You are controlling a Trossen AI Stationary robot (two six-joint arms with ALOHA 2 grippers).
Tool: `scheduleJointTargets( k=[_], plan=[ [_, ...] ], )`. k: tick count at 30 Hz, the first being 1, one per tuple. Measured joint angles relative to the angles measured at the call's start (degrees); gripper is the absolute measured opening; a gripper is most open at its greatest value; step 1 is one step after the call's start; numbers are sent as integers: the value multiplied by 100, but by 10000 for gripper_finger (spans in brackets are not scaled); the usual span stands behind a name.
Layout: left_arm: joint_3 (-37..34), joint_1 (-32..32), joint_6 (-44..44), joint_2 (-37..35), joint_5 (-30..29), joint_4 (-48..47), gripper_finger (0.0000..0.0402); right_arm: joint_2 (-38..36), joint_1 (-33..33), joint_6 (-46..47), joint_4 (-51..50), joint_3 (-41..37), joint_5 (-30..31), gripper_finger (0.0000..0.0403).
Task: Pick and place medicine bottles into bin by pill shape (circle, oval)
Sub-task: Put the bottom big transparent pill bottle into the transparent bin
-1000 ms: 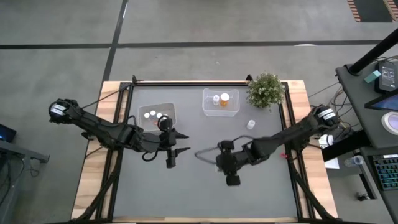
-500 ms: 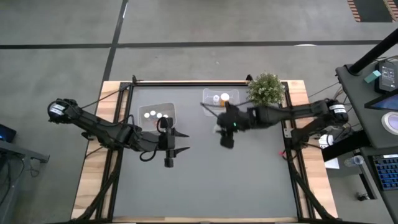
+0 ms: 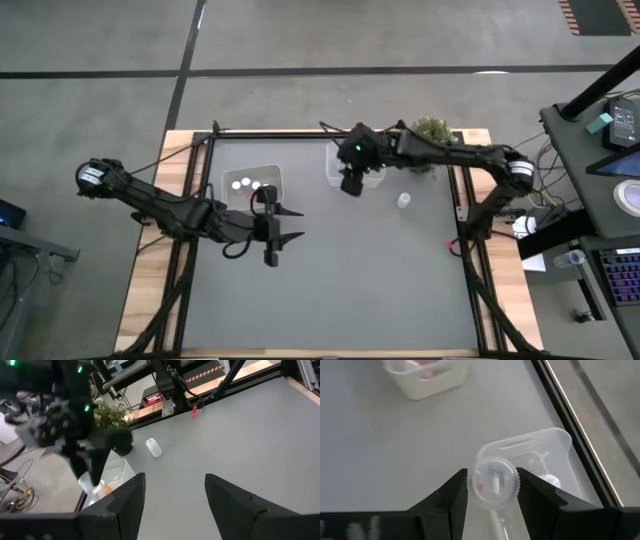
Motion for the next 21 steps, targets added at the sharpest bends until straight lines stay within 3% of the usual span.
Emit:
scheduleJointTargets(
  k=[7,21],
  plan=[
    [-15,0,10,-53,-14,-19,191,639,-528,140,24,194,-66,145],
    [-55,0,120,-65,-308,-6,191,1184,-718,378,149,246,-107,145]
  ],
)
